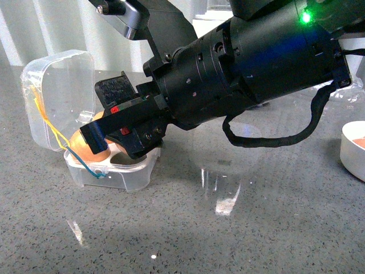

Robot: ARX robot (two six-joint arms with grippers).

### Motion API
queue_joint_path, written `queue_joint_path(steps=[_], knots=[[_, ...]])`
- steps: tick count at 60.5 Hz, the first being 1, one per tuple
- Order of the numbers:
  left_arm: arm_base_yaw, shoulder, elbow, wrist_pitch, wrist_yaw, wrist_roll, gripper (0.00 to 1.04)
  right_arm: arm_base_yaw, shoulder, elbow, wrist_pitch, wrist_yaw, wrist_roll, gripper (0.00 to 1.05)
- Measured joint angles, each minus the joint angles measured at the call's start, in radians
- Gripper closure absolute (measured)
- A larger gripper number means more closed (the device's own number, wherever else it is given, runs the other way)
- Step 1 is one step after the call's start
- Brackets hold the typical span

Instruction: Put egg into box

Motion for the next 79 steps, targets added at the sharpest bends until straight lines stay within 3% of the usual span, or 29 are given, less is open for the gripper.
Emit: queue_joint_path(steps=[7,18,27,49,64,71,79], knots=[[0.000,0.000,0.000,0.000,0.000,0.000,0.07,0.001,0.000,0.002,0.000,0.001,-0.004,0.62],[0.000,0.000,0.000,0.000,0.000,0.000,0.07,0.001,0.000,0.002,0.000,0.002,-0.006,0.31],[0.000,0.000,0.000,0.000,0.000,0.000,0.07,0.001,0.000,0.002,0.000,0.004,-0.006,0.13],[0.000,0.000,0.000,0.000,0.000,0.000,0.07,-0.014,-0.024,0.001,0.008,0.008,-0.006,0.07],[0.000,0.000,0.000,0.000,0.000,0.000,0.07,-0.084,-0.172,-0.077,0.053,0.024,0.012,0.07],[0.000,0.000,0.000,0.000,0.000,0.000,0.07,-0.143,-0.273,-0.162,0.126,0.080,0.042,0.07],[0.000,0.000,0.000,0.000,0.000,0.000,0.07,-0.220,-0.407,-0.279,0.197,0.245,0.050,0.07]])
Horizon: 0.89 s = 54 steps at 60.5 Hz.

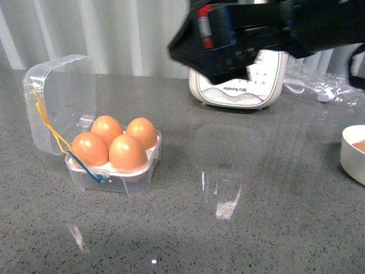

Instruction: Put egg into box

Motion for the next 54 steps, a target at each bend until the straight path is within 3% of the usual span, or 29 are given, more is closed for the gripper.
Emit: queue_joint_path(steps=[7,13,25,29,34,54], knots=[[0.000,0.000,0.000,0.000,0.000,0.000,0.07,-0.092,-0.127,-0.115,0.093,0.172,-0.050,0.07],[0.000,0.000,0.000,0.000,0.000,0.000,0.07,-0.192,-0.235,-0.209,0.149,0.248,-0.080,0.07],[0.000,0.000,0.000,0.000,0.000,0.000,0.07,-0.404,-0.418,-0.368,0.232,0.290,-0.146,0.08],[0.000,0.000,0.000,0.000,0.000,0.000,0.07,-0.500,-0.494,-0.406,0.138,0.106,-0.044,0.19],[0.000,0.000,0.000,0.000,0.000,0.000,0.07,-0.572,-0.586,-0.491,0.095,-0.037,0.060,0.34],[0.000,0.000,0.000,0.000,0.000,0.000,0.07,-0.497,-0.771,-0.679,0.104,0.038,0.151,0.92]])
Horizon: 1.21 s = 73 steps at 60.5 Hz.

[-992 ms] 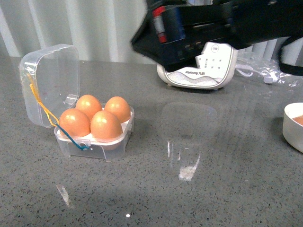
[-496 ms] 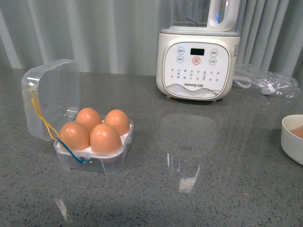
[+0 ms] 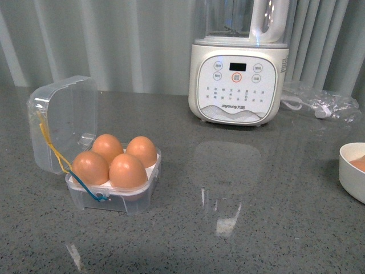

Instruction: Put egg into box

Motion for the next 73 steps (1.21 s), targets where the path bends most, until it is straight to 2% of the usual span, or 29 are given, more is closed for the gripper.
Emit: queue_joint_path(steps=[3,6,11,17,68,73], knots=[[0.000,0.000,0.000,0.000,0.000,0.000,0.07,0.018,-0.029,-0.027,-0.002,0.018,0.002,1.02],[0.000,0.000,0.000,0.000,0.000,0.000,0.07,0.033,-0.058,-0.047,-0.007,0.033,0.003,1.01],[0.000,0.000,0.000,0.000,0.000,0.000,0.07,0.107,-0.098,-0.072,-0.023,0.126,0.004,1.01],[0.000,0.000,0.000,0.000,0.000,0.000,0.07,0.139,-0.132,-0.093,-0.035,0.130,0.004,1.01],[0.000,0.000,0.000,0.000,0.000,0.000,0.07,0.141,-0.384,-0.183,-0.183,0.137,0.004,1.01],[0.000,0.000,0.000,0.000,0.000,0.000,0.07,0.141,-0.453,-0.182,-0.276,0.137,0.004,1.01]])
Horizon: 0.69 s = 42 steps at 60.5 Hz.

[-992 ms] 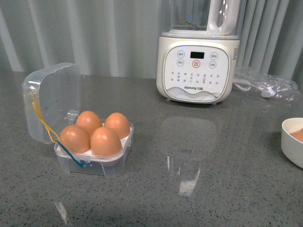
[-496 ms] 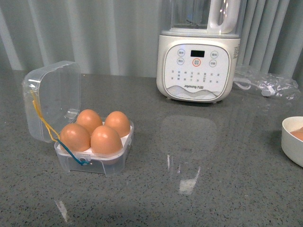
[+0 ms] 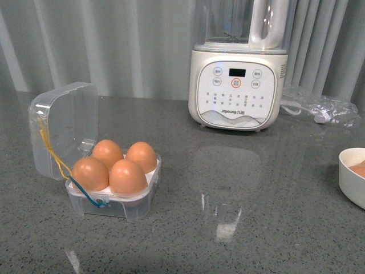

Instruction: Put egg into box

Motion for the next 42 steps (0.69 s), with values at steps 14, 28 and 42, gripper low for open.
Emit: queue_joint_path(steps=[14,28,42], knots=[[0.000,0.000,0.000,0.000,0.000,0.000,0.07,0.000,-0.107,0.000,-0.091,0.000,0.000,1.01],[0.000,0.000,0.000,0.000,0.000,0.000,0.07,0.000,-0.107,0.000,-0.091,0.000,0.000,1.01],[0.000,0.000,0.000,0.000,0.000,0.000,0.07,0.000,-0.107,0.000,-0.091,0.000,0.000,0.62]])
